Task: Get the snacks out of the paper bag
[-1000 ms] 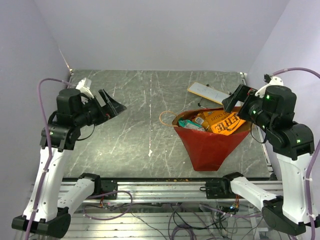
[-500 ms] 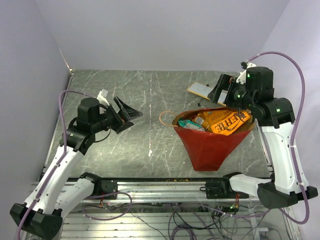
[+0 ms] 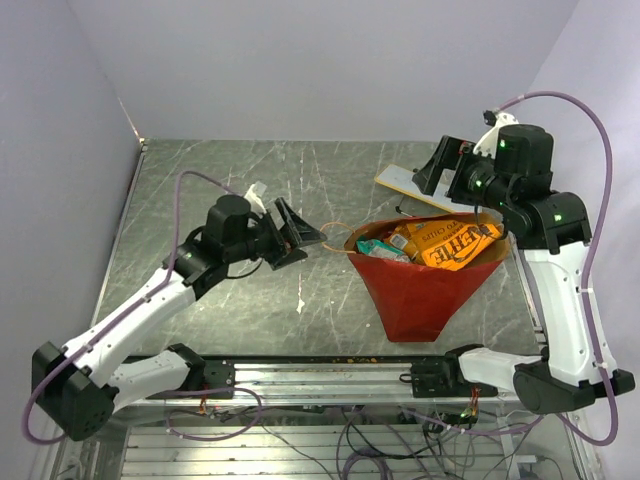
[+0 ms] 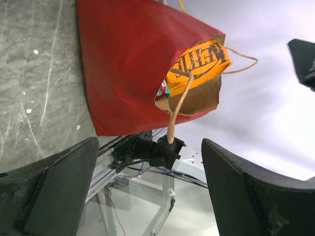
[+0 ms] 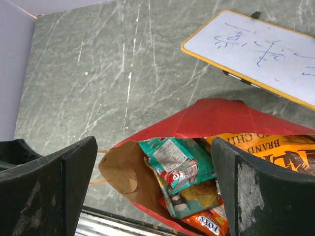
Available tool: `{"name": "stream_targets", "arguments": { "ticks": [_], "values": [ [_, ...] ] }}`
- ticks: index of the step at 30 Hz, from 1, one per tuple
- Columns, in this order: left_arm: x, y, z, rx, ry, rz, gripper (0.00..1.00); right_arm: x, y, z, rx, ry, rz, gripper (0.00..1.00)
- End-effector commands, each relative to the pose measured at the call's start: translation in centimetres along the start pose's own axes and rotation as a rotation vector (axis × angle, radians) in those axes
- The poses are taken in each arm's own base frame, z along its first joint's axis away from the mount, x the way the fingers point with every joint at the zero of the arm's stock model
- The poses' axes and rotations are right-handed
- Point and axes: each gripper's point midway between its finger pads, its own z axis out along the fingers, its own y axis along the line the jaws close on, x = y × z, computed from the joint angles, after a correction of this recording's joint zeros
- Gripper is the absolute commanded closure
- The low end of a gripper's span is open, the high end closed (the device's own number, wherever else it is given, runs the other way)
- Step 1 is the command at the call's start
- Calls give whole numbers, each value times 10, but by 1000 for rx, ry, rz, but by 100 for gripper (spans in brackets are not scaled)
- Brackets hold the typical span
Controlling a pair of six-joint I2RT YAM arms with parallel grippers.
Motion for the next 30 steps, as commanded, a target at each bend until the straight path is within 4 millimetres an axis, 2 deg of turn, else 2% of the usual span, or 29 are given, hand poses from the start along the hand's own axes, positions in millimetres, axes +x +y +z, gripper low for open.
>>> {"name": "stream_targets", "arguments": {
  "ticks": [1,3,9,12,13,20,24,26,30],
  "values": [
    [-3,-31,17,74,-11,60,6,-16,1,-31,-7,-94,-7,0],
    [-2,-30,30,56,12,77,7,-13,2,-39,-23,-116,22,0],
    [-3,-48,54,59,44,129,14,-1,1,-60,-26,-116,88,0],
    [2,-54,64,60,74,138,30,5,1,-70,-29,-97,86,0],
    [3,-55,66,57,80,139,32,6,0,-72,-26,-92,79,0],
    [30,-54,55,61,97,123,38,8,-14,-97,68,-63,56,0],
    [28,-39,54,-13,87,152,43,15,-14,-105,50,-90,97,0],
    [26,-33,52,-39,76,158,53,23,-12,-104,35,-68,128,0],
    [24,-31,47,-47,89,172,85,32,-13,-107,35,-44,156,0]
  ]
}}
